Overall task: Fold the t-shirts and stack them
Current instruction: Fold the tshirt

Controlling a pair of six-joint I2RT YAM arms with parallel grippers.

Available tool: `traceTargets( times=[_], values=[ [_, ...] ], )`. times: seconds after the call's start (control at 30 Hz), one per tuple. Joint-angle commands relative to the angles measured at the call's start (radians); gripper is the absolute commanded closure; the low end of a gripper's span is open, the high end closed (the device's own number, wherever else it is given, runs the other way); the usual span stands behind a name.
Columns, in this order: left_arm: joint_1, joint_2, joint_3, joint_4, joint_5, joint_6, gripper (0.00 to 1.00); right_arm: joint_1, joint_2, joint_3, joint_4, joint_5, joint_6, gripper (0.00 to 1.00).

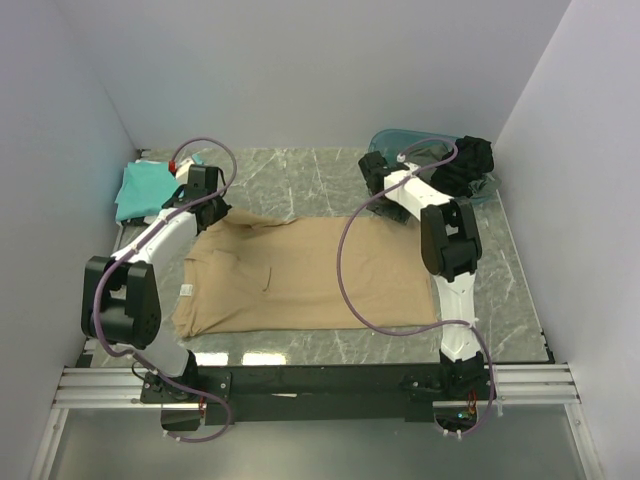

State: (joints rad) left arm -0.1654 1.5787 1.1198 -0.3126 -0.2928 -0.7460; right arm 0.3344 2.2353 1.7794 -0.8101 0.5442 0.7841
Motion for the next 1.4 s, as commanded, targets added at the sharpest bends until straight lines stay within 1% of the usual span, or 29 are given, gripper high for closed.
traceTargets(
  times=[0.0,0.03,0.23,0.3,0.33,0.43,0.57,0.77,1.0,1.07,1.17,1.2,1.37],
  values=[
    [-0.003,-0.060,-0.005,0.018,-0.009,-0.007,1.00,0.023,-0.003,0.003,-0.043,0.054,0.030,0.20],
    [-0.003,-0.063,-0.008,0.017,-0.011,-0.007,1.00,0.025,-0.008,-0.014,-0.047,0.056,0.033,0.21],
    [-0.003,-0.075,-0.021,0.021,-0.017,-0.009,1.00,0.005,-0.051,-0.069,-0.058,0.063,0.050,0.40],
    [-0.003,-0.078,-0.025,0.020,-0.014,-0.009,1.00,-0.001,-0.060,-0.078,-0.046,0.051,0.044,0.44],
    [-0.003,-0.077,-0.026,0.017,-0.012,-0.010,1.00,-0.001,-0.060,-0.075,-0.037,0.051,0.041,0.46],
    [-0.003,-0.086,-0.031,0.010,-0.016,-0.012,1.00,-0.006,-0.039,-0.031,-0.060,0.056,0.040,0.58],
    [-0.003,-0.114,-0.044,0.015,-0.017,-0.007,1.00,-0.008,-0.026,-0.002,-0.058,0.065,0.037,0.62],
    [-0.003,-0.129,-0.054,0.015,-0.019,0.002,1.00,-0.024,-0.006,0.037,-0.060,0.079,0.020,0.62],
    [-0.003,-0.144,-0.066,0.021,-0.002,-0.004,1.00,-0.031,0.003,0.049,-0.064,0.047,0.004,0.64],
    [-0.003,-0.148,-0.069,0.024,0.003,-0.004,1.00,-0.032,0.006,0.052,-0.069,0.039,0.007,0.61],
    [-0.003,-0.146,-0.066,0.023,0.006,-0.004,1.00,-0.031,0.015,0.051,-0.058,0.010,0.015,0.61],
    [-0.003,-0.148,-0.067,0.023,0.007,-0.004,1.00,-0.028,0.020,0.063,-0.061,0.011,0.018,0.59],
    [-0.003,-0.157,-0.068,0.021,0.004,-0.001,1.00,-0.012,0.060,0.113,-0.092,0.003,0.035,0.58]
  ],
)
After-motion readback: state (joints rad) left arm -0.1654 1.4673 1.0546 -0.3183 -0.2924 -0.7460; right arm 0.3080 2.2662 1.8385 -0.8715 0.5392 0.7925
